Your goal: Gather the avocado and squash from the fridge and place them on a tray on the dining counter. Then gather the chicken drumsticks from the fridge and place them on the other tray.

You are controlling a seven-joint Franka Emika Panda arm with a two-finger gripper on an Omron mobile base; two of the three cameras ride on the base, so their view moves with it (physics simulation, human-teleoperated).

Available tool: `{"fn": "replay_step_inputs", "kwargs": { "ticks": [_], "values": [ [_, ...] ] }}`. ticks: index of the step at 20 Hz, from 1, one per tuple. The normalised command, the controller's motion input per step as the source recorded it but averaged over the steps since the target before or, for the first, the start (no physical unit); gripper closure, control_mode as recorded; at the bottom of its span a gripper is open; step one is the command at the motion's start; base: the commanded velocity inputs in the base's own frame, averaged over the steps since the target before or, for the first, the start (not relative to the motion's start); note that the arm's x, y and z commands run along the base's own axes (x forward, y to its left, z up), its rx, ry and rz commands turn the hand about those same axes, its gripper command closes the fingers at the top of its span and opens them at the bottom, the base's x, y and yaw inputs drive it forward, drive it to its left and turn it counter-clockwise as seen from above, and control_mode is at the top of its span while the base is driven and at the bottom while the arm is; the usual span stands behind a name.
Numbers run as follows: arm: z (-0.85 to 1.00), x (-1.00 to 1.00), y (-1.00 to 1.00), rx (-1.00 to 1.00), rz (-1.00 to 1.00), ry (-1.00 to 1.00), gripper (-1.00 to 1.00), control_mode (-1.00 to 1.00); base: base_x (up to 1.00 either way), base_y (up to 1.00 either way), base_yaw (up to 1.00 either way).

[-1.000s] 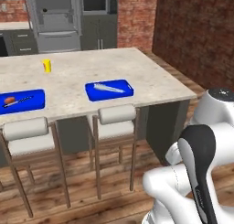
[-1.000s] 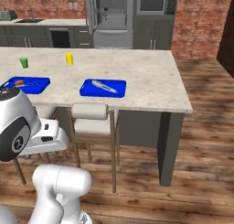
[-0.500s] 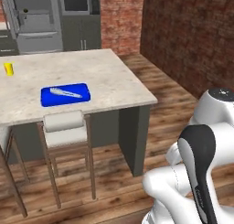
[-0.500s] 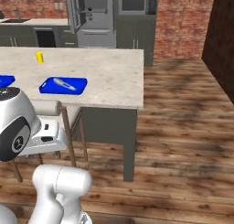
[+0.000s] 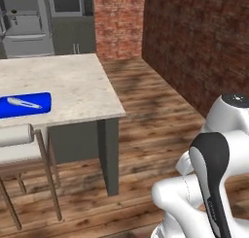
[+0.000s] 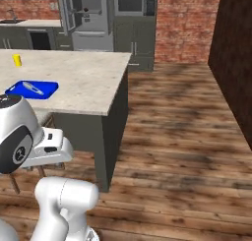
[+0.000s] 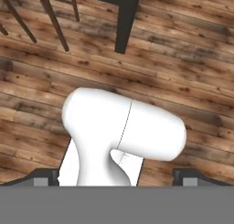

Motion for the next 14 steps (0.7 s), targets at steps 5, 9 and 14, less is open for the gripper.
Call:
{"fn": "replay_step_inputs", "kwargs": {
  "ticks": [5, 9, 14],
  "values": [
    [0.00, 0.00, 0.00, 0.00, 0.00, 0.00, -1.00, 1.00, 0.56, -0.89, 0.14],
    [0.00, 0.00, 0.00, 0.00, 0.00, 0.00, -1.00, 1.00, 0.70, -0.93, 0.14],
    [0.00, 0.00, 0.00, 0.00, 0.00, 0.00, -1.00, 1.00, 0.78, -0.93, 0.15]
  ]
}}
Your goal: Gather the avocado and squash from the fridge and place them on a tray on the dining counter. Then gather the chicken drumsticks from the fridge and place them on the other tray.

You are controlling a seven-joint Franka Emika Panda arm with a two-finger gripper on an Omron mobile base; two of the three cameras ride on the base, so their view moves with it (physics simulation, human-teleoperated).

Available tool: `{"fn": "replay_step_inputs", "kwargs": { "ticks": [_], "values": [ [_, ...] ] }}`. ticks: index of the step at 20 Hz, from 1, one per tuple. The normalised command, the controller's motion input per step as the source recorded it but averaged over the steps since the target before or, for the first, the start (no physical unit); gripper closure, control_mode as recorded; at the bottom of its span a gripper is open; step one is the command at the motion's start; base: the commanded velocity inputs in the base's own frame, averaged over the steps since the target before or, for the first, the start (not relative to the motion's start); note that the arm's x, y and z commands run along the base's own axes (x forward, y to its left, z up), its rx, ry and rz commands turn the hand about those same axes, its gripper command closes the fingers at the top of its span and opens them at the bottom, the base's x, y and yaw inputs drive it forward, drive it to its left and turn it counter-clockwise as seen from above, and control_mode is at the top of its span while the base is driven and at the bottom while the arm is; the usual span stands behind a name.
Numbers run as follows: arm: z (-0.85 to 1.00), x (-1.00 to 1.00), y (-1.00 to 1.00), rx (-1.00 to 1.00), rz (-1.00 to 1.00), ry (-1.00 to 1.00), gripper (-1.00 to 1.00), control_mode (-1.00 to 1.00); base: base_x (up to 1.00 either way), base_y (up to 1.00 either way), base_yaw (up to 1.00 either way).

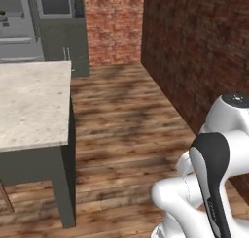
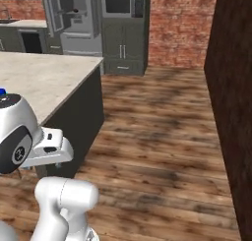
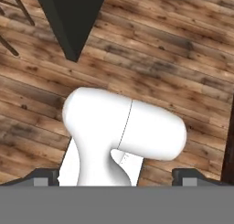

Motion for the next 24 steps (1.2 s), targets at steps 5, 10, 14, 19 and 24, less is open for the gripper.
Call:
{"fn": "replay_step_inputs", "kwargs": {
  "ticks": [5, 10, 14, 19, 24],
  "values": [
    [0.00, 0.00, 0.00, 0.00, 0.00, 0.00, -1.00, 1.00, 0.84, -0.83, 0.18],
    [0.00, 0.00, 0.00, 0.00, 0.00, 0.00, -1.00, 1.00, 0.82, -0.60, 0.17],
    [0.00, 0.00, 0.00, 0.00, 0.00, 0.00, -1.00, 1.00, 0.87, -0.40, 0.14],
    [0.00, 0.00, 0.00, 0.00, 0.00, 0.00, -1.00, 1.00, 0.93, -0.42, 0.17],
    [0.00, 0.00, 0.00, 0.00, 0.00, 0.00, -1.00, 1.00, 0.92, -0.50, 0.26]
  ]
}}
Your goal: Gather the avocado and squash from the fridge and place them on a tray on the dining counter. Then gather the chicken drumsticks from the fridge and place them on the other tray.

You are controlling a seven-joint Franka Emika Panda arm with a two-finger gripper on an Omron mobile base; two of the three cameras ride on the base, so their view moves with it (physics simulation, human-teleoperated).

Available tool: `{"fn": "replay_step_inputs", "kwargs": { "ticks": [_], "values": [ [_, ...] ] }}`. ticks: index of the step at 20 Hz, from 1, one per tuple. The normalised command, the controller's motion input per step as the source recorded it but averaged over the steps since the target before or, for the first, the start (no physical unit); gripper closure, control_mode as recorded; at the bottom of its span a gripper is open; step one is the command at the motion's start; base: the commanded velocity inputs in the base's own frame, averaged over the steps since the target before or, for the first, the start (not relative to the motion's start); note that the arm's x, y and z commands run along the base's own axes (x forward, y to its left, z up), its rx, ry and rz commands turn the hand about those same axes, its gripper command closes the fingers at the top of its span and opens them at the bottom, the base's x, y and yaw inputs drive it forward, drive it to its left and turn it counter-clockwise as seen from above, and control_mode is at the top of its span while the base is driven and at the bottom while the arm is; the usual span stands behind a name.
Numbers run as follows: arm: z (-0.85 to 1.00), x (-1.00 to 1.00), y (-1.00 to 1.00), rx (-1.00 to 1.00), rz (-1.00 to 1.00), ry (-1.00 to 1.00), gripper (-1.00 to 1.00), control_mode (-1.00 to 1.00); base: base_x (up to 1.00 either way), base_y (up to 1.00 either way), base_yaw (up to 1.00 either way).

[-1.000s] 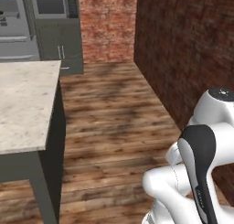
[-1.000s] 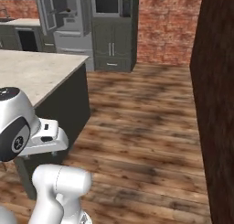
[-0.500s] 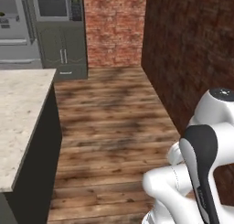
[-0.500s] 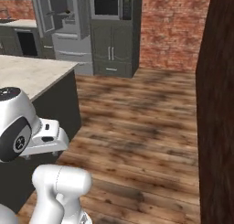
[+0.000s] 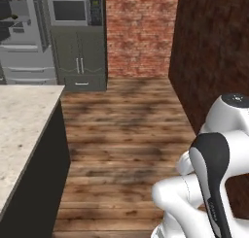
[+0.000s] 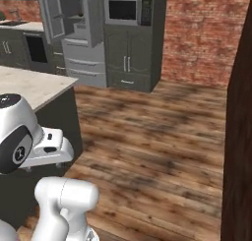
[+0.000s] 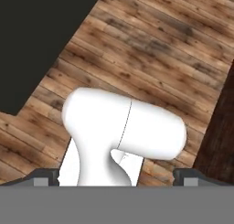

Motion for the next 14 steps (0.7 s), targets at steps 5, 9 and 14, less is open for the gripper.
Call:
{"fn": "replay_step_inputs", "kwargs": {
  "ticks": [5, 9, 14],
  "values": [
    [0.00, 0.00, 0.00, 0.00, 0.00, 0.00, -1.00, 1.00, 0.96, -0.50, 0.27],
    [0.00, 0.00, 0.00, 0.00, 0.00, 0.00, -1.00, 1.00, 0.94, -0.61, 0.27],
    [0.00, 0.00, 0.00, 0.00, 0.00, 0.00, -1.00, 1.00, 0.93, -0.62, 0.27]
  ]
}}
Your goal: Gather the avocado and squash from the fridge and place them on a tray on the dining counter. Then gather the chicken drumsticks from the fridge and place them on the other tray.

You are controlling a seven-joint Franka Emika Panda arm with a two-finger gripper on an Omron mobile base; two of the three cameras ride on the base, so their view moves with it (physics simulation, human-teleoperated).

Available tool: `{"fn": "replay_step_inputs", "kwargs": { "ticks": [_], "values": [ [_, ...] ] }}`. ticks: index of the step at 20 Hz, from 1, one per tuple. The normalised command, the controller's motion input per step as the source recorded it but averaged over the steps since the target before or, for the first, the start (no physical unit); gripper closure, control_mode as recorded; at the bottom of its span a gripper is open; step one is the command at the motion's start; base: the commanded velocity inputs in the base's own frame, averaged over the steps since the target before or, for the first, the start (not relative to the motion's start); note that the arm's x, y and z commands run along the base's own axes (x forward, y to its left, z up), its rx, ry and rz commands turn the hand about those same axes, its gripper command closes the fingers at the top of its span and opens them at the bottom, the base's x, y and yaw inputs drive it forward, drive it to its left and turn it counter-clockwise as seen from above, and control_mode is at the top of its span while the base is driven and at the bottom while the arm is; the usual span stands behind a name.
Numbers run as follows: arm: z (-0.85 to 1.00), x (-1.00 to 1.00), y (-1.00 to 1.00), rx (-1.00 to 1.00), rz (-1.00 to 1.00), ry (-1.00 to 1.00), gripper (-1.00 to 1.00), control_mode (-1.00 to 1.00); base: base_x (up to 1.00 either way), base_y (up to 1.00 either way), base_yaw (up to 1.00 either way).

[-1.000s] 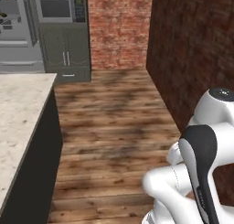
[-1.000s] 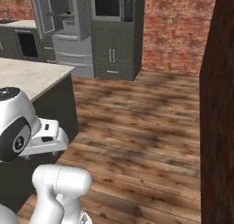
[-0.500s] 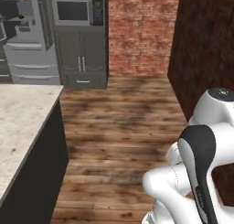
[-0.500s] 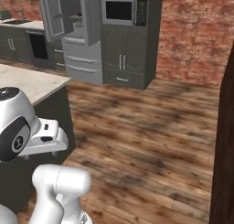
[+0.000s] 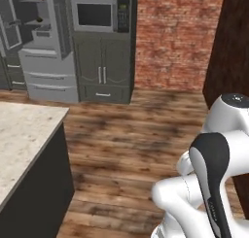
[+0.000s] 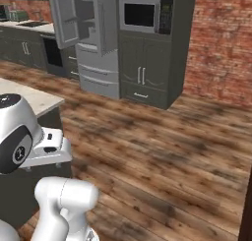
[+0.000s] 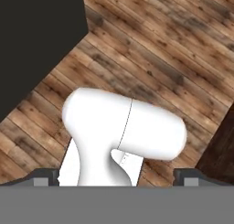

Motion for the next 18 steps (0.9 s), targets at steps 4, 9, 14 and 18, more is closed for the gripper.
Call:
{"fn": "replay_step_inputs", "kwargs": {
  "ticks": [4, 9, 14, 18],
  "values": [
    [0.00, 0.00, 0.00, 0.00, 0.00, 0.00, -1.00, 1.00, 0.97, -0.58, 0.27],
    [0.00, 0.00, 0.00, 0.00, 0.00, 0.00, -1.00, 1.00, 1.00, -0.52, 0.28],
    [0.00, 0.00, 0.00, 0.00, 0.00, 0.00, -1.00, 1.00, 1.00, -0.49, 0.28],
    [0.00, 0.00, 0.00, 0.00, 0.00, 0.00, -1.00, 1.00, 1.00, -0.45, 0.28]
  ]
}}
